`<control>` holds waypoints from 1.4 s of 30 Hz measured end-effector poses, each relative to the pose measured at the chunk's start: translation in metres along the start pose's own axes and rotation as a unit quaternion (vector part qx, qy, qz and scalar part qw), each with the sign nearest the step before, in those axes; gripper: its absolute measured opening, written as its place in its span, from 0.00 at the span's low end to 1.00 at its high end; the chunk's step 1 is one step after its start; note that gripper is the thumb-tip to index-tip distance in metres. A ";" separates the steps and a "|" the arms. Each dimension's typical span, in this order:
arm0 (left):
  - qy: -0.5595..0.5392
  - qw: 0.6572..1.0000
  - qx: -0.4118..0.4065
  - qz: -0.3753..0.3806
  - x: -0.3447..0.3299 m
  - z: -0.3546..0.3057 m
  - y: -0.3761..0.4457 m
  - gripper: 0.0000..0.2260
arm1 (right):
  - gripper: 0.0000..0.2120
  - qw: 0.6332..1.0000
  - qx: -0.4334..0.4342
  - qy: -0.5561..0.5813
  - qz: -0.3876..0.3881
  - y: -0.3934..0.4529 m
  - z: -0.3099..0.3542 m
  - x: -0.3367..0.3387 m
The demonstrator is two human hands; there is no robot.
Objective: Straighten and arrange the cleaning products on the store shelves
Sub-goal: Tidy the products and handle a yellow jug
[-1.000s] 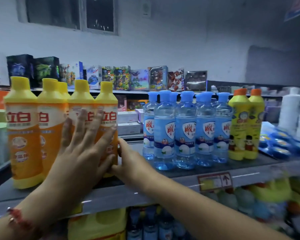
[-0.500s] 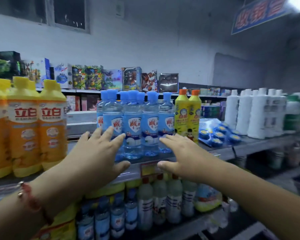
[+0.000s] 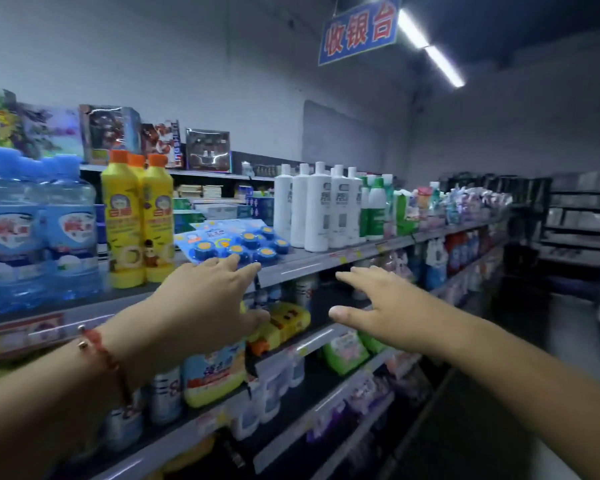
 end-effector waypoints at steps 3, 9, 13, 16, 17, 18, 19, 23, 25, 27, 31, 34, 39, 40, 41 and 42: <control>-0.015 0.999 -0.041 -0.011 0.001 -0.058 0.040 0.37 | 0.36 0.999 -0.046 -0.005 0.001 -0.015 -0.061 0.021; -0.052 0.988 -0.141 -0.030 -0.013 -0.167 0.119 0.36 | 0.36 0.993 -0.115 -0.015 -0.022 -0.029 -0.170 0.044; -0.061 0.980 -0.187 -0.031 -0.036 -0.223 0.178 0.36 | 0.37 0.989 -0.145 -0.027 -0.023 -0.018 -0.239 0.044; -0.071 0.977 -0.199 -0.041 -0.059 -0.253 0.229 0.36 | 0.37 0.986 -0.162 -0.042 -0.009 0.003 -0.290 0.039; -0.072 0.976 -0.200 -0.045 -0.067 -0.263 0.247 0.37 | 0.37 0.985 -0.167 -0.043 -0.006 0.013 -0.307 0.037; -0.072 0.976 -0.199 -0.049 -0.076 -0.272 0.267 0.37 | 0.37 0.985 -0.169 -0.046 -0.007 0.024 -0.326 0.035; -0.075 0.976 -0.196 -0.051 -0.084 -0.280 0.287 0.37 | 0.37 0.984 -0.168 -0.051 -0.009 0.037 -0.343 0.032; -0.092 0.980 -0.165 -0.057 -0.119 -0.306 0.374 0.38 | 0.37 0.985 -0.168 -0.048 -0.010 0.095 -0.410 0.021; -0.093 0.982 -0.150 -0.071 -0.139 -0.319 0.417 0.37 | 0.36 0.986 -0.159 -0.045 -0.023 0.122 -0.443 0.013; -0.093 0.984 -0.135 -0.073 -0.154 -0.335 0.455 0.35 | 0.36 0.986 -0.156 -0.032 -0.042 0.142 -0.476 0.006; -0.078 0.986 -0.124 -0.075 -0.173 -0.373 0.520 0.36 | 0.35 0.987 -0.156 -0.008 -0.046 0.168 -0.545 -0.009; -0.057 0.988 -0.115 -0.090 -0.188 -0.398 0.561 0.36 | 0.36 0.987 -0.153 0.009 -0.057 0.198 -0.601 -0.014; -0.017 0.995 -0.058 -0.080 -0.214 -0.427 0.613 0.36 | 0.36 0.991 -0.098 0.063 -0.061 0.265 -0.678 -0.028; -0.010 0.996 -0.045 -0.072 -0.218 -0.430 0.624 0.36 | 0.35 0.992 -0.083 0.076 -0.058 0.278 -0.692 -0.032; -0.002 0.997 -0.030 -0.064 -0.220 -0.432 0.635 0.36 | 0.35 0.992 -0.071 0.090 -0.052 0.291 -0.705 -0.036; 0.008 0.998 -0.016 -0.058 -0.222 -0.434 0.647 0.36 | 0.35 0.992 -0.064 0.105 -0.042 0.304 -0.718 -0.040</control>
Point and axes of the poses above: each hand's wrist, its own y-axis towards the middle knuckle, its own x-axis out of the back of the hand, z = x × y, the point moved 5 cm from there along y, towards the middle knuckle, and after that the axes turned 10 degrees about -z, right-handed, at the moved point
